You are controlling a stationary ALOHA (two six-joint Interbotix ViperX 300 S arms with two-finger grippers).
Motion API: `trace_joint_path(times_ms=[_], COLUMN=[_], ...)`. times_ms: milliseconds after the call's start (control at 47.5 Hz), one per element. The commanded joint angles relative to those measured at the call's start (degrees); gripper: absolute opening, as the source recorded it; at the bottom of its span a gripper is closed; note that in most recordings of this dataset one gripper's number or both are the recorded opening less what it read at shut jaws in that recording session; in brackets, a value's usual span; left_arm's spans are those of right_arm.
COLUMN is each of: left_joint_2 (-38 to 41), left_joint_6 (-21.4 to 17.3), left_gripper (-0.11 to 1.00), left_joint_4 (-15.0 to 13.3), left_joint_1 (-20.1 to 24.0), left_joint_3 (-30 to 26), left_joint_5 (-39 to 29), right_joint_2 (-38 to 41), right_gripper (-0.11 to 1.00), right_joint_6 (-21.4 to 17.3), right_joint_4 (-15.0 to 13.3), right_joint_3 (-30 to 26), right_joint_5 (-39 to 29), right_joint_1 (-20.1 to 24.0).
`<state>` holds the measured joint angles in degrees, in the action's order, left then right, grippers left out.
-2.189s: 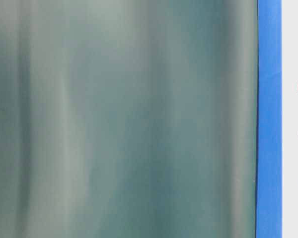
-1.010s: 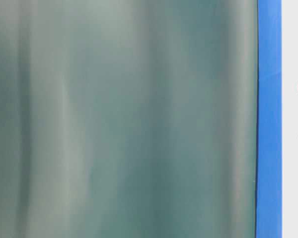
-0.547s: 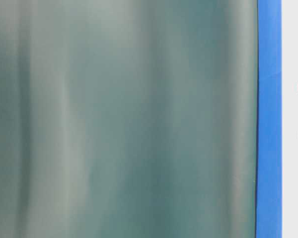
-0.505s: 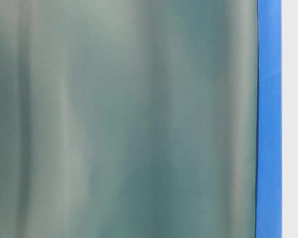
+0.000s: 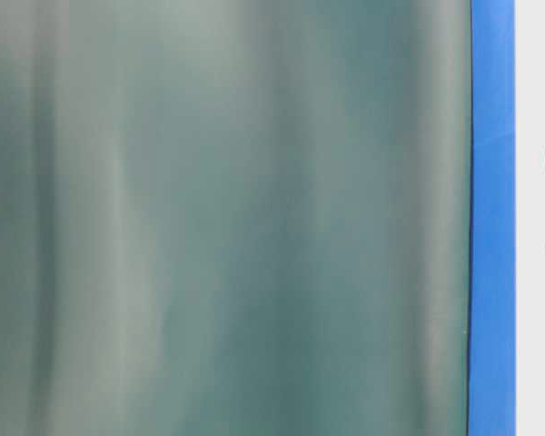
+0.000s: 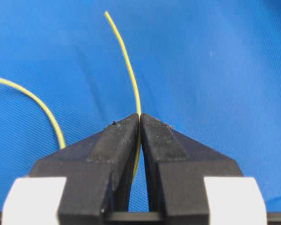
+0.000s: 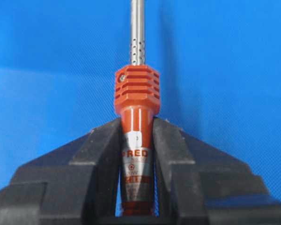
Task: Touch the tip of the soldering iron to the tip of the solder at the mark.
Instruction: 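Grasp the yellow solder wire with left gripper, red-handled iron with right, then lift both tools and carry them over the red-dot strip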
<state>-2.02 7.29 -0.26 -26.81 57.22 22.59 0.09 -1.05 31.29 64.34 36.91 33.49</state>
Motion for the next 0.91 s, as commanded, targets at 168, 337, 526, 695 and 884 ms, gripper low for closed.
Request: trace_joint_path(times_ms=[168,337,526,695,884], left_joint_2=[-11.95,-15.47,-15.64,-15.82,-15.21], left_joint_6=[0.0,0.0,0.0,0.0,-0.35], left_gripper=[0.03,0.03,0.03,0.03,0.03], left_joint_4=[-0.18,-0.18,-0.18,-0.09,0.09], left_joint_1=[2.29,3.08,4.22,7.21,14.24], left_joint_3=[-6.33,-8.35,-8.61,-10.11,-13.01], left_joint_5=[-20.83,-29.0,-30.06,-31.46,-37.18], right_joint_2=[-15.56,-20.57,-21.01,-21.71,-22.5], right_gripper=[0.06,0.06,0.06,0.06,0.06], right_joint_6=[6.42,8.35,8.7,8.7,8.7], right_joint_4=[-0.09,-0.35,-0.88,-2.55,-5.01], right_joint_3=[-2.9,-5.19,-7.03,-8.0,-9.4], right_joint_5=[-19.78,-30.67,-36.12,-39.73,-45.53], right_joint_1=[-5.8,-10.2,-13.27,-17.14,-25.93])
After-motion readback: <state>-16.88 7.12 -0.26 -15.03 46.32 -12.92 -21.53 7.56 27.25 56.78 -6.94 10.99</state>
